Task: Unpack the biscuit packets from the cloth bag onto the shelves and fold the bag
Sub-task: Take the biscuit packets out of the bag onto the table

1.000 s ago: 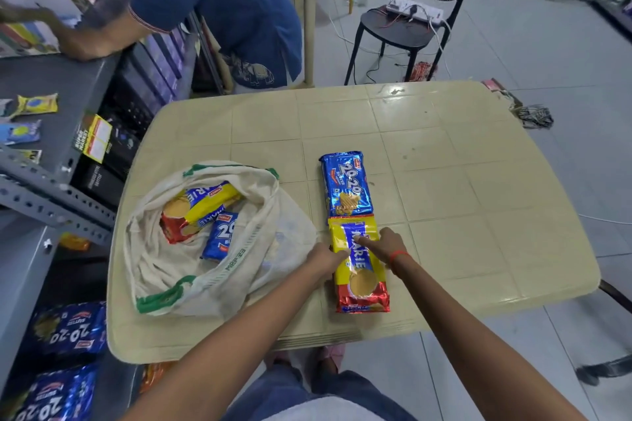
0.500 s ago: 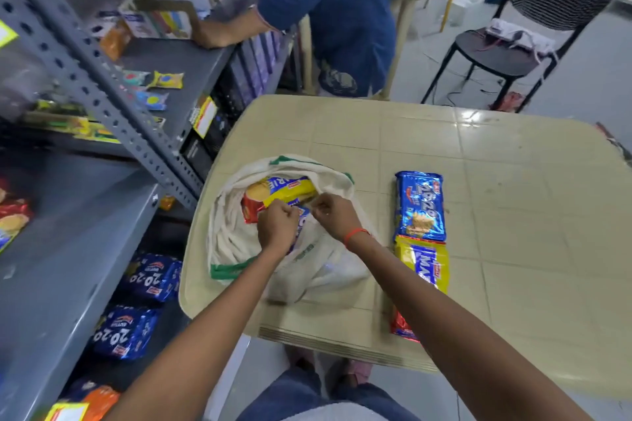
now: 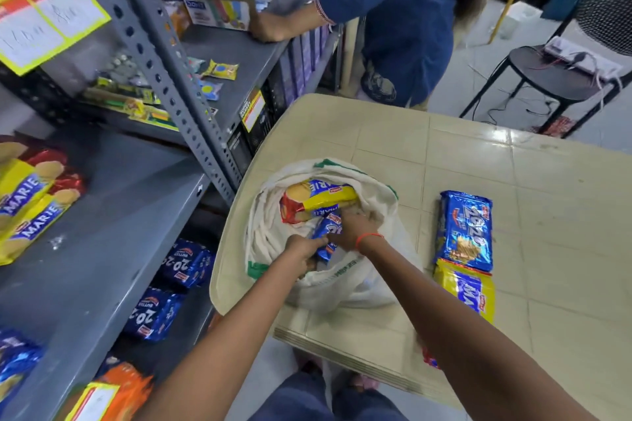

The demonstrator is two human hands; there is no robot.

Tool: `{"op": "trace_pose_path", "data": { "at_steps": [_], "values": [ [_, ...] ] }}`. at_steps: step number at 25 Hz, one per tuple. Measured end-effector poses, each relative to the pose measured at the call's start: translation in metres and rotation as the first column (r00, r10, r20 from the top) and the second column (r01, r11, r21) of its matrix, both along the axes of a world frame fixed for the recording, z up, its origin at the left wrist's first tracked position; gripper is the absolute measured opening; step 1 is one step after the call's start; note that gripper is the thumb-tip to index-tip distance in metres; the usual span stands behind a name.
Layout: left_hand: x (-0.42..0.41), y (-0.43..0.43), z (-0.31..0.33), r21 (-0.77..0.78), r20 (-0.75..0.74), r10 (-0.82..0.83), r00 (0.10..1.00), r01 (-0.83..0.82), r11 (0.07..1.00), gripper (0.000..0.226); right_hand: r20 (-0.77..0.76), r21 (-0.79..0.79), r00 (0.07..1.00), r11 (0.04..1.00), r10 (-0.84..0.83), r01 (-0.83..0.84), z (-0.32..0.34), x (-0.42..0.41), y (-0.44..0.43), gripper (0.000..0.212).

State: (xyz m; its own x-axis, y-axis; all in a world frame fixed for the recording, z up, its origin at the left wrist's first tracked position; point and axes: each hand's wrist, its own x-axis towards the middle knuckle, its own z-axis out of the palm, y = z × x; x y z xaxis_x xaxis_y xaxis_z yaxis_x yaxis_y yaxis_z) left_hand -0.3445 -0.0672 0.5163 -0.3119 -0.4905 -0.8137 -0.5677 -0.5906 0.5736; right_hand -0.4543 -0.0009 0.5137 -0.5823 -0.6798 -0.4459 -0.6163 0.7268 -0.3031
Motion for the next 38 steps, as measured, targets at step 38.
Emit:
{"op": "trace_pose_path", "data": {
  "at_steps": [38],
  "values": [
    [-0.272,0.291,-0.011,-0.124,-0.237,-0.647,0.724,0.639,0.760,0.057,0.446,-0.279,0.486,0.399,-0.752,0.874,-0.008,-0.201,0.353,0.034]
  ]
}}
